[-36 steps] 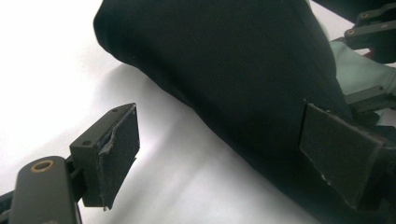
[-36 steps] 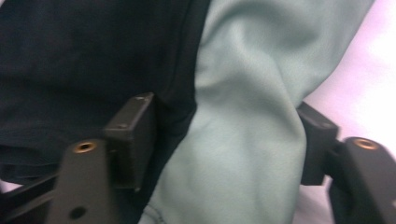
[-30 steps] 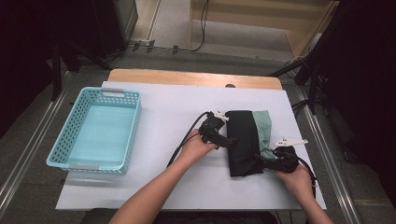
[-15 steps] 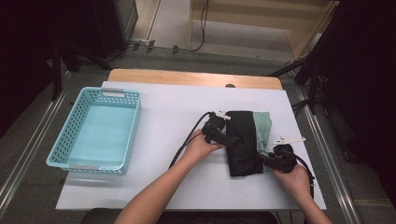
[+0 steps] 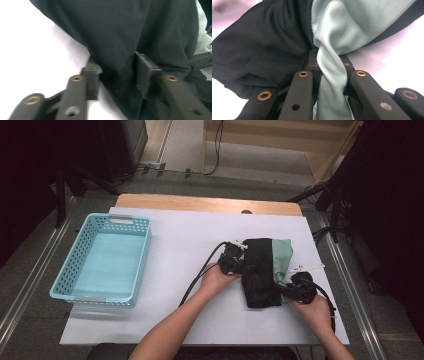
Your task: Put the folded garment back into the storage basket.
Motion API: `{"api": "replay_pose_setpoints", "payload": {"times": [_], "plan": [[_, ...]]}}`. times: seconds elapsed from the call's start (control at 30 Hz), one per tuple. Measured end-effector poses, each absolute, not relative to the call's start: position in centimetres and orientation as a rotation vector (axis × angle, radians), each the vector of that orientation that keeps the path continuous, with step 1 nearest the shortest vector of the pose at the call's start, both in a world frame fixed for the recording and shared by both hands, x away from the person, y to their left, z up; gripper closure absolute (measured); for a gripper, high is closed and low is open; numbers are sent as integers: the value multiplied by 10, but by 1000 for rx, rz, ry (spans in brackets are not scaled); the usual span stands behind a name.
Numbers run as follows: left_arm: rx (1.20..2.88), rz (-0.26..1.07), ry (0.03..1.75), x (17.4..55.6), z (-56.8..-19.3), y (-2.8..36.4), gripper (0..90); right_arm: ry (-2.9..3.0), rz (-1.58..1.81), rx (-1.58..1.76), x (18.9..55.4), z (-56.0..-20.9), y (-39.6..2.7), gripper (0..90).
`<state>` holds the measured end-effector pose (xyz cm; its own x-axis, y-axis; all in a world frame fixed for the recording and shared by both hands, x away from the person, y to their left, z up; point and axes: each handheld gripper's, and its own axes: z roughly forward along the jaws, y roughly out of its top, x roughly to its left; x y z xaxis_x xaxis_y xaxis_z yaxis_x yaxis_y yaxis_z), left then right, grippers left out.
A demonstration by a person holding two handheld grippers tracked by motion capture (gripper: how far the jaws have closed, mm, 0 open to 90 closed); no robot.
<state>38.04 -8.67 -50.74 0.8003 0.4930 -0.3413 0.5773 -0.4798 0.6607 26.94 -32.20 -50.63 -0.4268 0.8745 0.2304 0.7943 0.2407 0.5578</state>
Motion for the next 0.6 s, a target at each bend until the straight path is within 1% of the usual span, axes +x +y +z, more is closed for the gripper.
{"api": "replay_pose_setpoints", "payload": {"times": [0.1, 0.2, 0.6], "plan": [[2162, -148, 787, 380, -506, -86, 727, 2383, 943, 1606, 270, -504, -322, 776], [2157, -149, 774, 380, -501, -83, 771, 2382, 958, 1609, 269, -500, -322, 780], [2119, -180, 782, 382, -474, -68, 783, 2350, 1060, 1581, 264, -478, -317, 785]]}}
